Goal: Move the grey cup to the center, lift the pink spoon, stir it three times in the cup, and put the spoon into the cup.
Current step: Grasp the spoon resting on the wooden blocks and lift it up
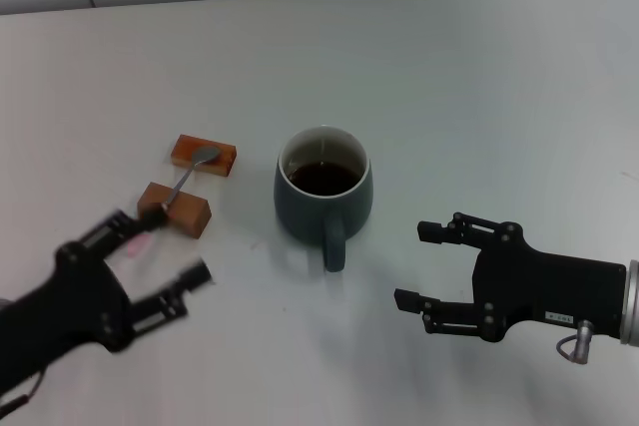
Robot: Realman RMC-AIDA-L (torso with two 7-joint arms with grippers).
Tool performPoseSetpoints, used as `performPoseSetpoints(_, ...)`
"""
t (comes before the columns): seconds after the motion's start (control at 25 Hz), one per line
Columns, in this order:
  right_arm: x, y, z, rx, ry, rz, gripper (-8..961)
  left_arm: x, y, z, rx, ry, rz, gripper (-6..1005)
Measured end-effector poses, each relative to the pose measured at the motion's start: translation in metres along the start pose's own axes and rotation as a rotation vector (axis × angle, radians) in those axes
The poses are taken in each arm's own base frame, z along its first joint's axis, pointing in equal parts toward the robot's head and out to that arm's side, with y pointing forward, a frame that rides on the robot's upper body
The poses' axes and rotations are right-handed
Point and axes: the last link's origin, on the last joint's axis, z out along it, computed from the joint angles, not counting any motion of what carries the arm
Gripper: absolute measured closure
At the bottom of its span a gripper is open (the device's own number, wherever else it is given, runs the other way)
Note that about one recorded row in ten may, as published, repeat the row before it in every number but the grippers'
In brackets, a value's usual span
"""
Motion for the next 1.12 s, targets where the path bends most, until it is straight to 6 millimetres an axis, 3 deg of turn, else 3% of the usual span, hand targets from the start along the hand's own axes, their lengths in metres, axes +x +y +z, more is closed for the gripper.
performPoseSetpoints(0.28,0.0,0.0,0.0,0.001,0.001,0.002,129,0.003,-0.011,-0.017,0.232,0.201,-0.313,134)
performPoseSetpoints(0.56,0.0,-0.001,0.0,0.001,0.002,0.001,129,-0.01,-0.014,-0.02,0.321,0.244,-0.559,134)
performPoseSetpoints(1.12,0.001,0.0,-0.001,0.001,0.004,0.004,129,-0.03,-0.014,-0.024,0.434,0.231,-0.706,133)
